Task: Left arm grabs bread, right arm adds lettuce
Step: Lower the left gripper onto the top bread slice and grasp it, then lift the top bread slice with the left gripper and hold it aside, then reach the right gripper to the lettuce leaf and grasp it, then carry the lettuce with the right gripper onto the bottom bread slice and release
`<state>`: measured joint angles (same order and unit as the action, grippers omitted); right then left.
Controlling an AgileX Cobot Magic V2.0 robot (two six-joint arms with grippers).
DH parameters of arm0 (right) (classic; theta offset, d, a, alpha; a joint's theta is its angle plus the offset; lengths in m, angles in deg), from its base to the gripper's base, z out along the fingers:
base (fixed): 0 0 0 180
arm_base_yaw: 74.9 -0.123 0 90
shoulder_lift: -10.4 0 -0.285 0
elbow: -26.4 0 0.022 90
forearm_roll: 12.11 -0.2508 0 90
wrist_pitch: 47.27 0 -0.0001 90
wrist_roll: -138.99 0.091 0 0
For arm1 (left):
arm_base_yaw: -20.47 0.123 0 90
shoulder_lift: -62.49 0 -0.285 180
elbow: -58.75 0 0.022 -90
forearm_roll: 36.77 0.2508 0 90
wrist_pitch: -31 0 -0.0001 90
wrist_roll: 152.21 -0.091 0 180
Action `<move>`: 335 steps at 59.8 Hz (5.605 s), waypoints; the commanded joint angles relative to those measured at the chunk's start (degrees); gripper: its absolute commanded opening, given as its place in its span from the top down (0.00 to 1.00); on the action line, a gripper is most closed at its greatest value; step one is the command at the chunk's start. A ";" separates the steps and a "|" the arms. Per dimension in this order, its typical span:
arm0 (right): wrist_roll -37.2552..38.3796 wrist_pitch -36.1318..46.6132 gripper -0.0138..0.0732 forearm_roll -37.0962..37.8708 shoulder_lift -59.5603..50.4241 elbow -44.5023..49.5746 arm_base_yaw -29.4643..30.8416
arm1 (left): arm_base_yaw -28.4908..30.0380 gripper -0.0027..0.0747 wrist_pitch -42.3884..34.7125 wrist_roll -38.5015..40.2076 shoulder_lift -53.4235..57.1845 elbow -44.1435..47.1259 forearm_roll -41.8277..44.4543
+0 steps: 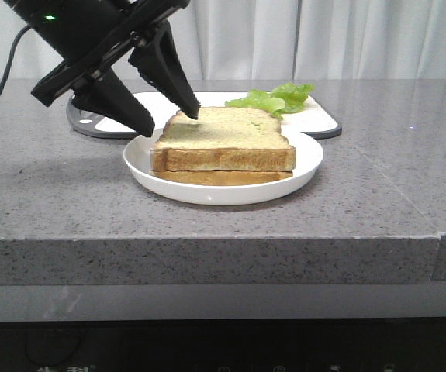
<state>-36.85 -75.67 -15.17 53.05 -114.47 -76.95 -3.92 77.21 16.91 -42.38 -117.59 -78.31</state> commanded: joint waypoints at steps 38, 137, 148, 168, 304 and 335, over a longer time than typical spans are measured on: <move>0.07 4.25 0.28 0.75 0.42 -2.09 0.07 | 0.40 0.79 -0.48 -1.93 -0.27 -2.72 -6.81; 0.07 4.41 0.28 0.69 0.42 -2.09 0.07 | 19.25 0.99 -0.49 -4.65 42.78 17.74 -0.32; 0.07 4.40 0.28 -0.38 0.88 -2.43 0.07 | 19.66 0.99 -0.61 -4.65 44.52 18.02 0.77; -4.16 -5.36 0.28 -7.99 15.94 -15.69 0.00 | 19.66 0.99 -0.61 -4.65 44.42 18.02 0.77; -28.66 -18.87 0.98 -49.31 84.07 -78.09 -3.57 | 19.66 0.99 -0.61 -4.65 44.42 18.02 0.77; -51.21 -29.43 0.98 -64.30 64.39 -57.63 -3.97 | 19.66 0.99 -0.61 -4.65 44.42 18.02 0.77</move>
<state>-80.46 -105.15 -71.10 123.53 -175.52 -80.96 15.57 79.72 12.27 1.33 -97.96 -75.24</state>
